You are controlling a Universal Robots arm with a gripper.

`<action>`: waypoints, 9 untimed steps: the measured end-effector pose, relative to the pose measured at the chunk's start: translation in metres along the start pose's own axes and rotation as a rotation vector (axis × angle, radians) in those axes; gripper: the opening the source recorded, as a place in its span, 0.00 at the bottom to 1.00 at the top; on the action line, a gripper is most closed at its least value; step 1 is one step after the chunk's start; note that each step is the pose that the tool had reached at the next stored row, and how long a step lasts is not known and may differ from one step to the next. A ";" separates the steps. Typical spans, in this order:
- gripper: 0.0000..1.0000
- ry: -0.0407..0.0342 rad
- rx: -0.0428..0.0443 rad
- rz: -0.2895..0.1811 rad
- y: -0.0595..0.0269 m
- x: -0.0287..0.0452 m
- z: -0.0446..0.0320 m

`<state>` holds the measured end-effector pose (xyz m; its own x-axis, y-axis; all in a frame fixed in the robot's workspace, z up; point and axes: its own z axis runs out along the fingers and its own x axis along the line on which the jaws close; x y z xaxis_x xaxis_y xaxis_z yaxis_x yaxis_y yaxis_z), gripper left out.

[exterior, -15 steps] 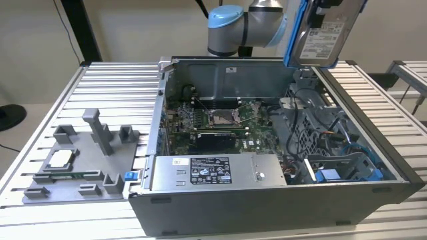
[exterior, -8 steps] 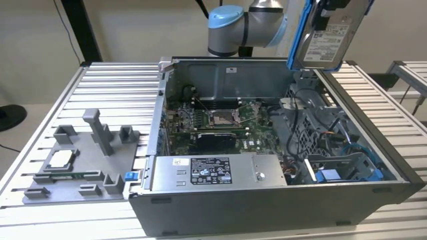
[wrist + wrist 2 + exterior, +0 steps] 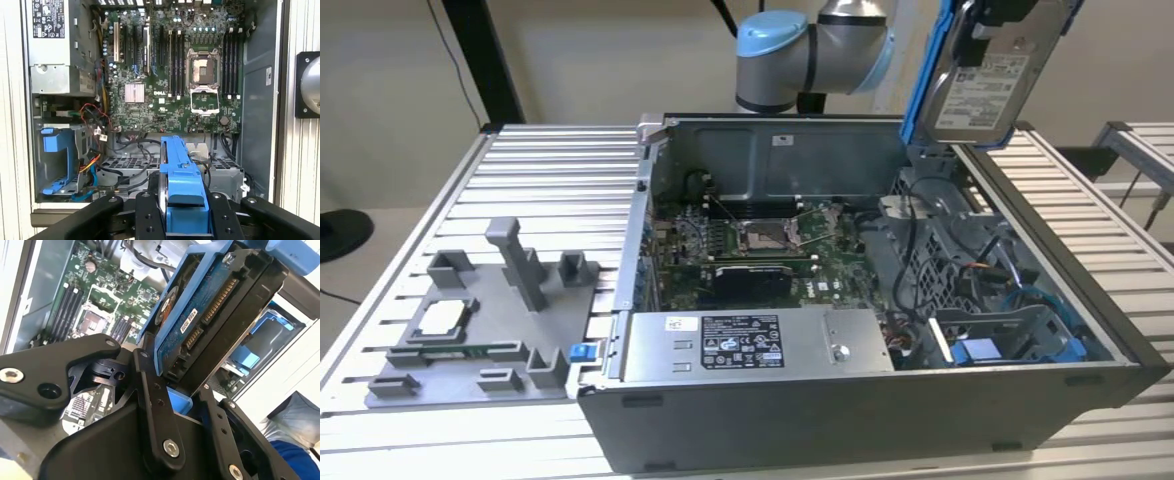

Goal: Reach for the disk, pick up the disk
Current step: 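Pick up the disk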

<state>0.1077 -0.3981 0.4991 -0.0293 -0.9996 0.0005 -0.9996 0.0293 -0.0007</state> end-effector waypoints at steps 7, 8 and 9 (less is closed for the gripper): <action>0.00 0.0000 -0.0011 0.000 -0.0034 0.0104 0.0001; 0.00 0.0000 -0.0012 0.000 -0.0039 0.0117 0.0001; 0.00 0.0000 -0.0014 0.000 -0.0043 0.0132 0.0002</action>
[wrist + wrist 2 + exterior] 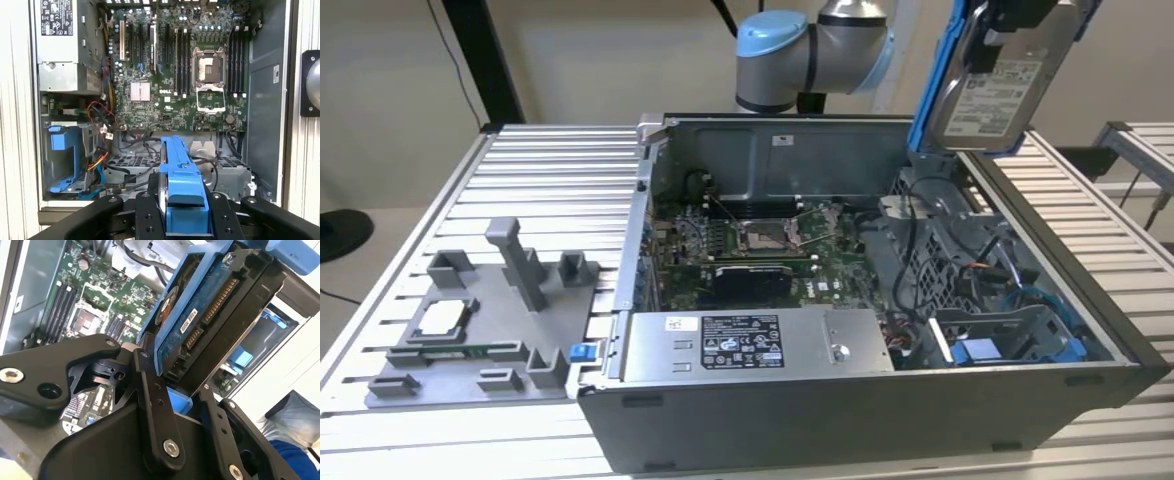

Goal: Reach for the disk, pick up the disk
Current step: 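Pick up the disk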

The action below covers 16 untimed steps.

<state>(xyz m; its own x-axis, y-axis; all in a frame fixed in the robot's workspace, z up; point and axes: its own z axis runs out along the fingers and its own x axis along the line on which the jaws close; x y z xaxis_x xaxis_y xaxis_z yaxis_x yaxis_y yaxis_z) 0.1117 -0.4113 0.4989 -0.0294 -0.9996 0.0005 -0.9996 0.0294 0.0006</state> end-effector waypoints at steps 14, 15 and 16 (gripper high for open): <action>0.00 0.0002 -0.0031 0.000 -0.0078 0.0195 0.0001; 0.00 0.0001 -0.0034 0.000 -0.0084 0.0209 0.0001; 0.00 0.0001 -0.0037 0.000 -0.0090 0.0222 0.0001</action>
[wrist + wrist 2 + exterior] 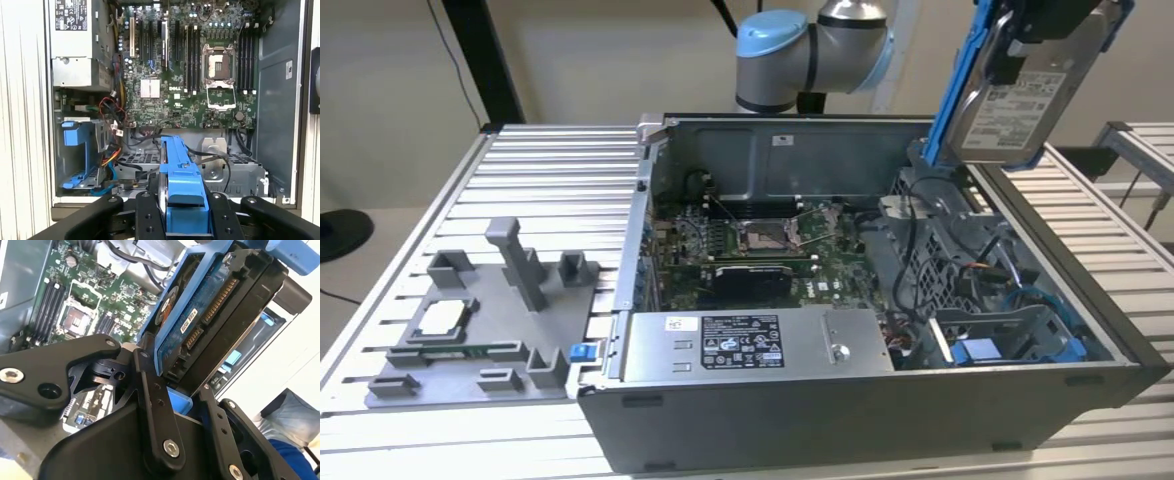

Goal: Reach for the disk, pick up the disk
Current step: 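Pick up the disk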

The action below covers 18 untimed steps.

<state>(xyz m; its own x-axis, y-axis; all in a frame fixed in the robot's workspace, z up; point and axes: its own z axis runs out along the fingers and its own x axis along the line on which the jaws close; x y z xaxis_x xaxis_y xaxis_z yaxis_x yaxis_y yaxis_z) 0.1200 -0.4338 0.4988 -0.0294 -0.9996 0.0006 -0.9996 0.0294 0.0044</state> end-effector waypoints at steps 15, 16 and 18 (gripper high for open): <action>0.00 -0.0002 -0.0032 0.000 -0.0054 0.0324 0.0009; 0.00 -0.0004 -0.0032 0.000 -0.0055 0.0358 0.0010; 0.00 -0.0007 -0.0032 0.000 -0.0057 0.0428 0.0011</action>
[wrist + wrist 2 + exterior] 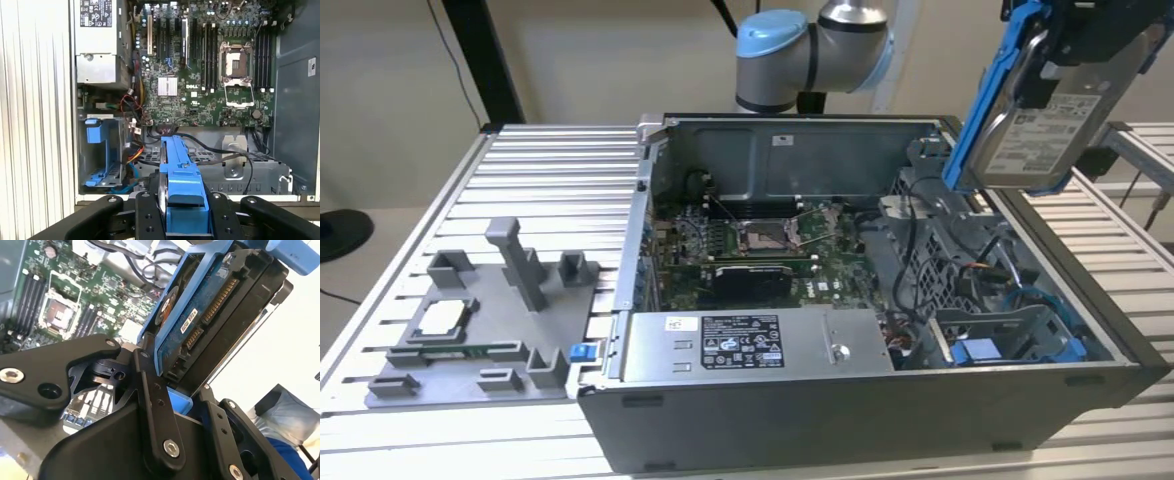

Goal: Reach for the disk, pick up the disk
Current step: 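Pick up the disk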

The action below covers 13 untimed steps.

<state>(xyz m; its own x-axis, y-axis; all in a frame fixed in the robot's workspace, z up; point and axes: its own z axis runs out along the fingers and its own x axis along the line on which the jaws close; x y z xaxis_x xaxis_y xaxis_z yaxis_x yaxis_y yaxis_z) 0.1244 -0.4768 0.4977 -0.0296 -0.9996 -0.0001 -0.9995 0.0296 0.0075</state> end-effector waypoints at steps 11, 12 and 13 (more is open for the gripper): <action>0.00 -0.0013 -0.0001 0.000 0.0037 0.0341 0.0017; 0.00 -0.0014 -0.0001 0.000 0.0042 0.0367 0.0019; 0.00 -0.0016 -0.0001 0.000 0.0046 0.0395 0.0020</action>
<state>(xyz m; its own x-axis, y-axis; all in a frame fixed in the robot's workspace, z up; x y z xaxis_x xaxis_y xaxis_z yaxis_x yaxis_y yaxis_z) 0.1186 -0.5161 0.4958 -0.0297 -0.9996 -0.0017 -0.9995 0.0297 0.0076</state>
